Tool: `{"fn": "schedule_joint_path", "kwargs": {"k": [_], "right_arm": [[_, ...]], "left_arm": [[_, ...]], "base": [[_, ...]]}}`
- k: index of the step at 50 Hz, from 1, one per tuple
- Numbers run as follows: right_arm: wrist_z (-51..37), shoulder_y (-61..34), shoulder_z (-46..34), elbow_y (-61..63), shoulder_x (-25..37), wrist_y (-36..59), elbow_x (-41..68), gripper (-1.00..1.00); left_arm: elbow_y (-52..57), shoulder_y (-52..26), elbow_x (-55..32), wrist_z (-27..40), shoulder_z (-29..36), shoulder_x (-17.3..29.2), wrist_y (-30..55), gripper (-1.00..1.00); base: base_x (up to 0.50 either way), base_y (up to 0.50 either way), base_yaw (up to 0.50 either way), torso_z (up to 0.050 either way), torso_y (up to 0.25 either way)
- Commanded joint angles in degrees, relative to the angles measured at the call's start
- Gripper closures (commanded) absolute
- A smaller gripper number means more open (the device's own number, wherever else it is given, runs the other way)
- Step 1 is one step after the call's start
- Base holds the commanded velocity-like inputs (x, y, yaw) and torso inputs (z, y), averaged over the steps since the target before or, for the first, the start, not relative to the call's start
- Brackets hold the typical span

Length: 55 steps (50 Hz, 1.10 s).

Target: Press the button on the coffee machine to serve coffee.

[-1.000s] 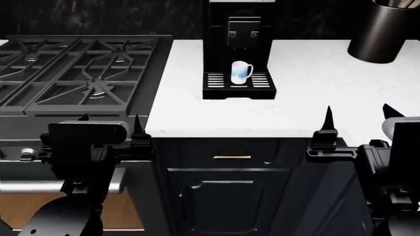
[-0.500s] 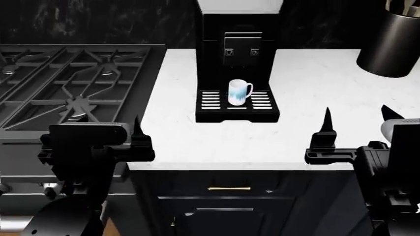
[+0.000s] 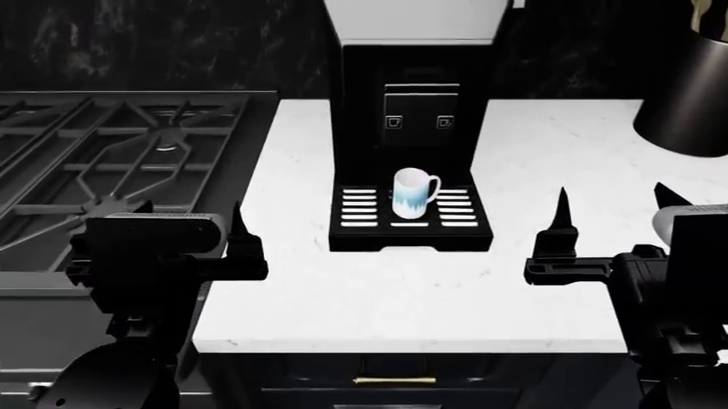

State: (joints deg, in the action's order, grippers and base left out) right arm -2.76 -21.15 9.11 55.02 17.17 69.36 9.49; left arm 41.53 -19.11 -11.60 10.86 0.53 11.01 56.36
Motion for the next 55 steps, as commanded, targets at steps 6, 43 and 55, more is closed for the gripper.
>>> {"fn": "schedule_joint_path", "kwargs": {"k": [6, 43, 55], "right_arm": [[0.28, 0.57, 0.92, 0.09, -0.31, 0.00, -0.09, -1.00], [-0.35, 1.88, 0.56, -0.52, 0.16, -1.72, 0.50, -1.00], [-0.58, 1.39, 0.55, -0.32, 0.24, -1.21, 0.88, -1.00]], "left_arm": [[-1.35, 0.51, -0.17, -0.71, -0.55, -0.12, -2.04, -1.00], [-1.89, 0.76, -1.00, 0.46, 0.23, 0.69, -2.87, -1.00], [-1.84, 0.98, -1.54, 0.65, -0.17, 1.07, -3.03, -1.00]], "base": [[0.02, 0.00, 0.00, 0.000, 0.002], [0.13, 0.00, 0.00, 0.000, 0.000], [0.16, 0.00, 0.00, 0.000, 0.001]]}}
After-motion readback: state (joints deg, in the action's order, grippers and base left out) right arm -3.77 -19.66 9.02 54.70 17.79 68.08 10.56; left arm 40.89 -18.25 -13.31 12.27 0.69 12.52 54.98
